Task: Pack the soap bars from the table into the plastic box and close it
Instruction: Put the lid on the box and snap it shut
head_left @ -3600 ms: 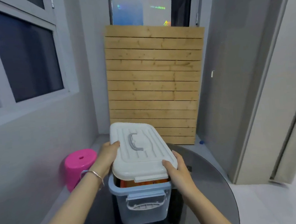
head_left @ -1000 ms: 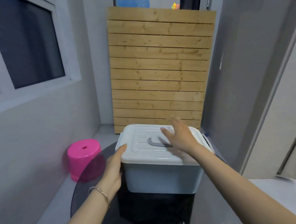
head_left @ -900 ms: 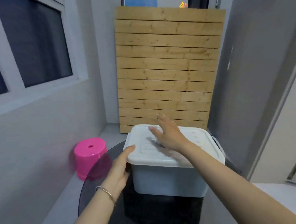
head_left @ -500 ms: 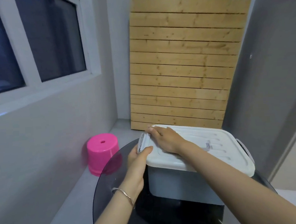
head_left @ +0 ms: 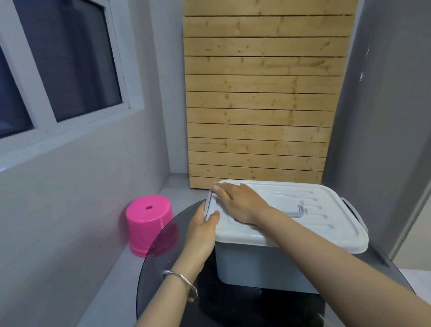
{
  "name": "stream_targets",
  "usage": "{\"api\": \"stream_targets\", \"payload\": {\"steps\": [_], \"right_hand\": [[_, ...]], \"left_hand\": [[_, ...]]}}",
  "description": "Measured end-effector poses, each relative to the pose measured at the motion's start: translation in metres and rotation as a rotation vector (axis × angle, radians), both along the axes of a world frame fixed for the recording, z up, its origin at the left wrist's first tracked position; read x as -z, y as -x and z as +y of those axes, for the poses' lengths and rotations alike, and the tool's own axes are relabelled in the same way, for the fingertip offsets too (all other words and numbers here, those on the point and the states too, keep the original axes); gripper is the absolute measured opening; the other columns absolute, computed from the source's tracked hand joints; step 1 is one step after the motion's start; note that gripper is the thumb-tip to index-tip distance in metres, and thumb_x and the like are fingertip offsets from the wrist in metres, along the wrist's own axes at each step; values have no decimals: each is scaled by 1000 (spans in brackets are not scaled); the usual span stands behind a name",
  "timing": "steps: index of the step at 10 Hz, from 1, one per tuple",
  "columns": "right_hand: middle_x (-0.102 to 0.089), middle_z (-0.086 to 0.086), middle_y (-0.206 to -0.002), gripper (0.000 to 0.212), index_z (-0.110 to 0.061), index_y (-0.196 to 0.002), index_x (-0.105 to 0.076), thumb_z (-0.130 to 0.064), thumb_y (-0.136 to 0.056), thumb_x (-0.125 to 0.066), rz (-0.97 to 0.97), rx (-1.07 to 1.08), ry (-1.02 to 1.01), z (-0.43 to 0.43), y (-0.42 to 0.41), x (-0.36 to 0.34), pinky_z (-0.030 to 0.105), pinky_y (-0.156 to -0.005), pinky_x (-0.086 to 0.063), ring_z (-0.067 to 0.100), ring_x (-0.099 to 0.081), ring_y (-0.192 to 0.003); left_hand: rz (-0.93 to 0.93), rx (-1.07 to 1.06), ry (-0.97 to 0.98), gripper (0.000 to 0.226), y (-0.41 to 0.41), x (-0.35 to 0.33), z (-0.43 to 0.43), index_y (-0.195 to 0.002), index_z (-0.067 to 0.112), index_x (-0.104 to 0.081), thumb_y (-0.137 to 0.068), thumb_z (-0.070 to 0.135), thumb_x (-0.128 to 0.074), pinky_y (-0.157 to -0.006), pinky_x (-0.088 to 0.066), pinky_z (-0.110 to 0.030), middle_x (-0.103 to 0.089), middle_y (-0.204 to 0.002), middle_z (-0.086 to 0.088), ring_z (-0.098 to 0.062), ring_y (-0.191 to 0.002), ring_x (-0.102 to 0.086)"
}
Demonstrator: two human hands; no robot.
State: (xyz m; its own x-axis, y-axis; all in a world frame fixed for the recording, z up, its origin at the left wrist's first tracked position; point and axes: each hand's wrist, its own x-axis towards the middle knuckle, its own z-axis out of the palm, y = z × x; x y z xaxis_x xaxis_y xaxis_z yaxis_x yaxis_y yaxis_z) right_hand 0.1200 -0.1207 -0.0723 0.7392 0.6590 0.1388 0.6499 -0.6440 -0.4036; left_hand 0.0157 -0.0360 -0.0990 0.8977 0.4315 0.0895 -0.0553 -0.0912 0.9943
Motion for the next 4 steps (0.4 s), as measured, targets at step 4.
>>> {"api": "stream_targets", "payload": {"steps": [4], "right_hand": [[-59, 2, -131, 34, -13, -129, -57, -23, -100, -41, 180, 104, -684, -23, 27, -34, 22, -98, -39, 17, -52, -125]], "left_hand": [[123, -39, -515, 45, -5, -5, 4, -138, 13, -34, -96, 29, -36, -102, -34, -30, -39, -144, -8, -19, -129, -39]]}}
